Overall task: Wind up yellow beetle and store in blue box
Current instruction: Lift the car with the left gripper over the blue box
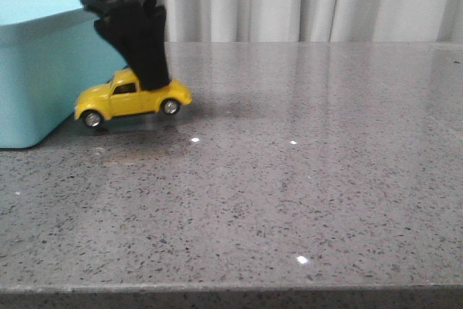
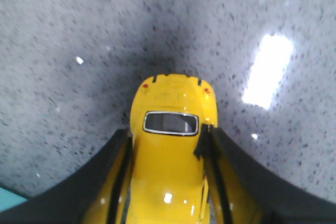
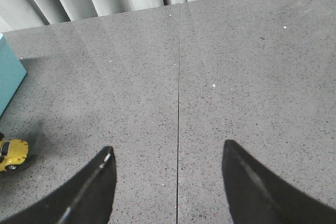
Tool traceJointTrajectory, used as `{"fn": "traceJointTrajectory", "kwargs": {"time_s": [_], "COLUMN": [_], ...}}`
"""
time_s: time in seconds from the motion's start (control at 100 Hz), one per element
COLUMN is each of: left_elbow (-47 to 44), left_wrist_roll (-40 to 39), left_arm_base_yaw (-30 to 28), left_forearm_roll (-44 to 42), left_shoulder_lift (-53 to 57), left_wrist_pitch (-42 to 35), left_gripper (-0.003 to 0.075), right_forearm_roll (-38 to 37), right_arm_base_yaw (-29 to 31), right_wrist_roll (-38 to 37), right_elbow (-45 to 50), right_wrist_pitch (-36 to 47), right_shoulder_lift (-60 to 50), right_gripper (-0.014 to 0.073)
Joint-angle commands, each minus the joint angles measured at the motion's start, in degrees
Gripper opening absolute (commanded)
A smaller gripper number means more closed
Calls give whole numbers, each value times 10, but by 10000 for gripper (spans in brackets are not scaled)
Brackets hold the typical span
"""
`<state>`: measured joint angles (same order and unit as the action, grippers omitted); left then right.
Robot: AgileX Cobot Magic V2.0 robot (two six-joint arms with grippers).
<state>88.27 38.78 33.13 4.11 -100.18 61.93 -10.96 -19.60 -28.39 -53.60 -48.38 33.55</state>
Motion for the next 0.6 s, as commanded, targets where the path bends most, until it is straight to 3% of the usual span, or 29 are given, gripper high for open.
{"fn": "traceJointTrajectory", "kwargs": {"time_s": [0.0,0.36,0.59], "left_elbow": [44,209,280], "left_wrist_roll": [-1,-7,-36], "left_arm_base_yaw": [3,-1,-25], "left_forearm_roll": [18,14,-12], "left_shoulder_lift": [29,29,50], "left_wrist_pitch": [-4,108,108], "left_gripper": [148,148,148], "right_forearm_roll": [-8,-7,-6], "right_arm_base_yaw": [0,0,0], "right_wrist_roll": [5,5,5], "right_elbow": [-14,-14,-14], "right_wrist_pitch": [44,45,47], "right_shoulder_lift": [1,1,1], "right_gripper": [447,447,447]}}
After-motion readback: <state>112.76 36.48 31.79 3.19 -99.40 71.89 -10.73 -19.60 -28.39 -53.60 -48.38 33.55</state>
